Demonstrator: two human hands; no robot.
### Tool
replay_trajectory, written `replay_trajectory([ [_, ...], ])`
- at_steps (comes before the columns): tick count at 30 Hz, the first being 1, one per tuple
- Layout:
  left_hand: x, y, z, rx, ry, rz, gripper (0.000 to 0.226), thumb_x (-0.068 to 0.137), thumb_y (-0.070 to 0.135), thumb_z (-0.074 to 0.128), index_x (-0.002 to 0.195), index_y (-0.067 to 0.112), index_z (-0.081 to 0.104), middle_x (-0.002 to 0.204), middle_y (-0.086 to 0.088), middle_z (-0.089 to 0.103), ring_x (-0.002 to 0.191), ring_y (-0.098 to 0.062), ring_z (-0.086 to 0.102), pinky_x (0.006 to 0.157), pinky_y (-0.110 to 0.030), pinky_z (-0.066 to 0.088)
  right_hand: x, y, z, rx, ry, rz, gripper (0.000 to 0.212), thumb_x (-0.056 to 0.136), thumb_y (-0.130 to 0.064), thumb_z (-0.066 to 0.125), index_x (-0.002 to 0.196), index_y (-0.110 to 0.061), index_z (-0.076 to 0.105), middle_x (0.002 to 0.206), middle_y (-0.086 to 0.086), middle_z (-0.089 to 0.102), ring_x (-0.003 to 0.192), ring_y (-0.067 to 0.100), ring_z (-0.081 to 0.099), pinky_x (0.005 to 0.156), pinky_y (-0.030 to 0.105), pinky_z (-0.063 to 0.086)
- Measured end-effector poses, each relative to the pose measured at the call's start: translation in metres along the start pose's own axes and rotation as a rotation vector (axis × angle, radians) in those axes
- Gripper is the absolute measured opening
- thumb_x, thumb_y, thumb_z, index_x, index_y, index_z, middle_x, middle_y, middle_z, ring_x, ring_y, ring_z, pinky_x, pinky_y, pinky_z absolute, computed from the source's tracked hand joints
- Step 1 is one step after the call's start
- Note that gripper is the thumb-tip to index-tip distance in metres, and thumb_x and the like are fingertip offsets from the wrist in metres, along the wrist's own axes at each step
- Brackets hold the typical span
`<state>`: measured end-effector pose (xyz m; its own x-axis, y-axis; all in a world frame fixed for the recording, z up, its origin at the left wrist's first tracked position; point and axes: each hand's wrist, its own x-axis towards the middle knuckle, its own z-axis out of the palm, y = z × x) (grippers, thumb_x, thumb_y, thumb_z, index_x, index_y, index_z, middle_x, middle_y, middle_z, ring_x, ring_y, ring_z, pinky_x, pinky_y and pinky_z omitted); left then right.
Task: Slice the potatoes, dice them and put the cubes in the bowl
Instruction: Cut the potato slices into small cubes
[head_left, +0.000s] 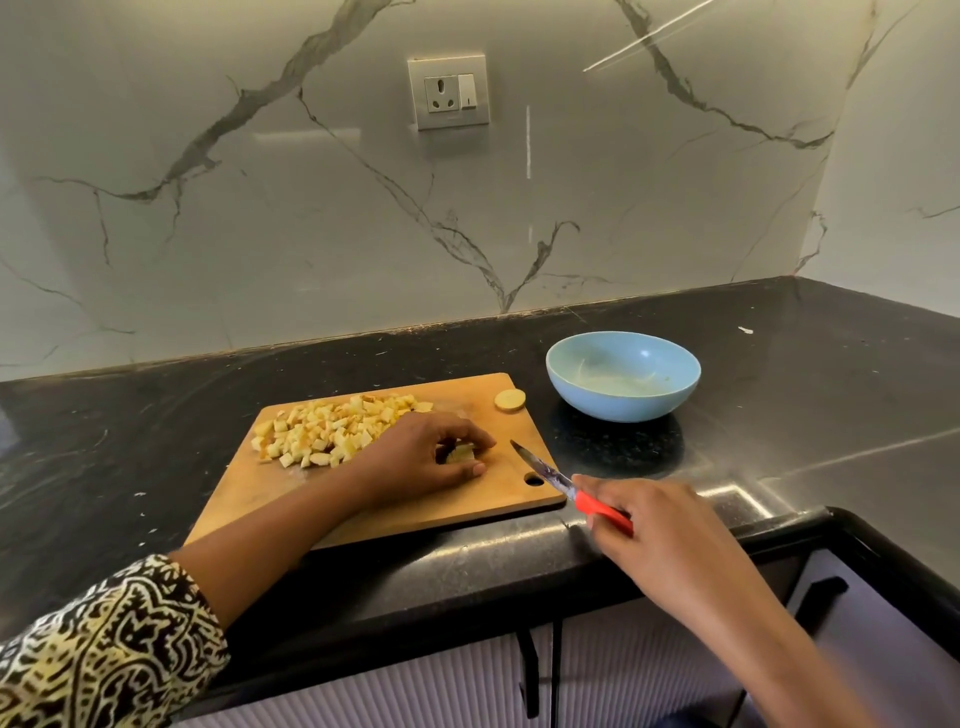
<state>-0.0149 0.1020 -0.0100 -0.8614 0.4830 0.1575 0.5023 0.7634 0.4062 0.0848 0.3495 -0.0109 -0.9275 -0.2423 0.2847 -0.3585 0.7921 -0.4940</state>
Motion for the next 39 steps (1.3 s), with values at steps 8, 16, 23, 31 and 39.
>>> replay_trajectory([
  [8,0.005,-0.018,-0.032,-0.002,-0.333,0.122,0.035,0.090,0.021,0.063,0.124,0.030,0.062,0.133,0.019,0.053,0.126,0.006,0.042,0.105,-0.015,0.033,0.000,0.000,0.007,0.014,0.010,-0.022,0.039,0.094,-0.029,0.057,0.132,-0.038,0.054,0.081,-0.019,0.063,0.063,-0.013,0.053,0.060,0.008,0.040],
  [16,0.004,-0.015,-0.013,0.123,-0.006,0.070,0.029,0.085,0.033,0.066,0.114,0.026,0.067,0.117,0.011,0.064,0.101,0.003,0.055,0.086,-0.007,0.043,0.013,-0.007,0.009,0.010,-0.010,-0.008,0.037,0.095,-0.028,0.054,0.130,-0.038,0.055,0.072,-0.017,0.056,0.053,-0.002,0.049,0.055,0.009,0.039],
  [23,0.012,0.010,0.021,0.362,0.263,-0.129,0.038,0.092,0.048,0.051,0.112,0.019,0.063,0.108,0.002,0.063,0.096,-0.008,0.054,0.078,-0.017,0.038,0.045,-0.008,0.015,-0.047,-0.022,0.026,0.035,0.094,-0.026,0.055,0.128,-0.031,0.060,0.085,-0.010,0.065,0.072,0.006,0.059,0.066,0.021,0.049],
  [31,-0.013,0.000,0.009,0.315,0.257,-0.225,0.054,0.088,0.052,0.056,0.134,0.024,0.051,0.127,-0.001,0.060,0.115,-0.014,0.052,0.094,-0.026,0.039,0.040,-0.011,0.020,-0.120,-0.001,0.018,0.035,0.095,-0.025,0.051,0.129,-0.033,0.058,0.090,-0.008,0.066,0.079,0.008,0.060,0.064,0.018,0.040],
  [39,-0.002,-0.010,0.001,0.454,0.243,-0.318,0.035,0.091,0.053,0.051,0.116,0.033,0.065,0.116,0.009,0.064,0.106,-0.011,0.051,0.088,-0.033,0.032,0.038,-0.016,0.022,-0.119,-0.002,-0.001,0.034,0.096,-0.025,0.050,0.128,-0.033,0.058,0.091,-0.009,0.065,0.084,0.009,0.060,0.070,0.022,0.046],
])
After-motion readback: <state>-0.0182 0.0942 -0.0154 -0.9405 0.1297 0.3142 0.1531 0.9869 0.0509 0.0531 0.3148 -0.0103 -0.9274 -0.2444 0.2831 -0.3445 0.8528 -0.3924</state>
